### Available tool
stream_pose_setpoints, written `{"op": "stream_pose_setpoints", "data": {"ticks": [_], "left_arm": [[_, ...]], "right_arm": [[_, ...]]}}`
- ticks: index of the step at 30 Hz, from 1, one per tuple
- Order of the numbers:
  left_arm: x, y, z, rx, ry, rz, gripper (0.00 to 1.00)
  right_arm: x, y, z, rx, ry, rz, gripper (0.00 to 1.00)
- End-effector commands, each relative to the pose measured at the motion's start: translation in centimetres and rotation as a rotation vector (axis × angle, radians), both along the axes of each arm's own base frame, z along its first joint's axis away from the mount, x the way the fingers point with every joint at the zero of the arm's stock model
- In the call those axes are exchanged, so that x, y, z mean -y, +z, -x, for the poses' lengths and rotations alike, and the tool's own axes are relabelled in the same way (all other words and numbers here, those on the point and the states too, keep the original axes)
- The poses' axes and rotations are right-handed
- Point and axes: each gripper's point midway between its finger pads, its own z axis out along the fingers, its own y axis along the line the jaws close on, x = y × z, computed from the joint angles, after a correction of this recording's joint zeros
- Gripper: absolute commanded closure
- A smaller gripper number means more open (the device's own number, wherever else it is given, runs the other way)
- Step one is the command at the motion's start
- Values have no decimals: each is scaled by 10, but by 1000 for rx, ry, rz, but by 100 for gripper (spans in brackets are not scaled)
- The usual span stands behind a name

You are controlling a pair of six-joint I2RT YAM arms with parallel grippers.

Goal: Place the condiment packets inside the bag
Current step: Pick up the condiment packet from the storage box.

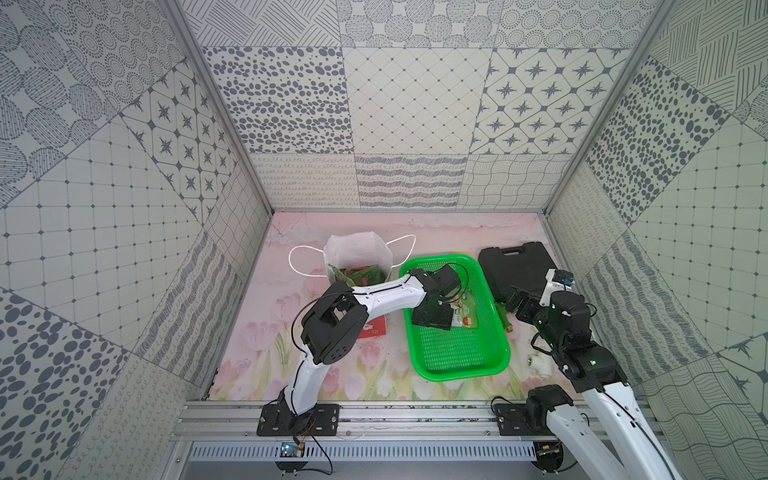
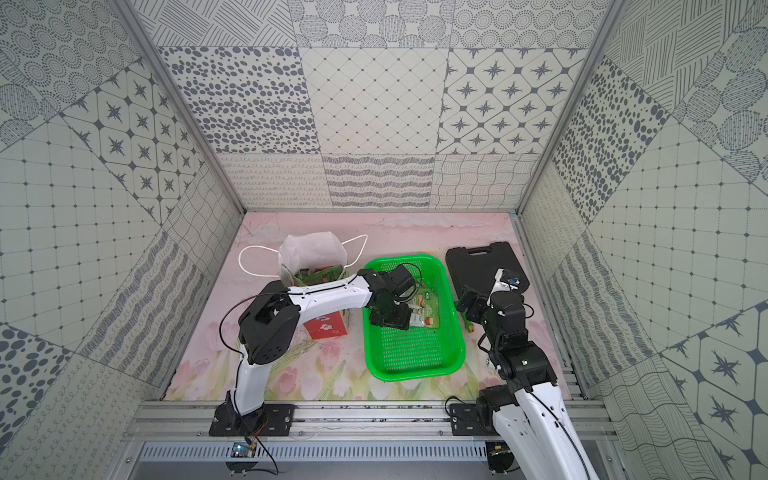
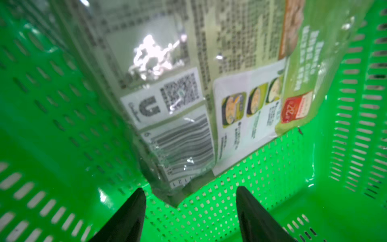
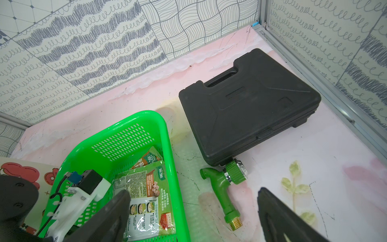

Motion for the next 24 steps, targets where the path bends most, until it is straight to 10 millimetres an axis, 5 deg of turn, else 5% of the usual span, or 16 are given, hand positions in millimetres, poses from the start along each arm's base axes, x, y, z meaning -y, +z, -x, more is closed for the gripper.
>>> {"op": "stream_pose_setpoints", "data": {"ticks": [1,10,24], "left_arm": [[20,1,-14,-23,65,146,26],[37,23,-33,42,86,310,30],[46,81,-33,131,81,453,39]], "right_arm": [[0,8,-5,49,-5,-16,3],[-1,9,-4,51,1,-16,3],[-1,9,-4,53,1,-19,3]]}}
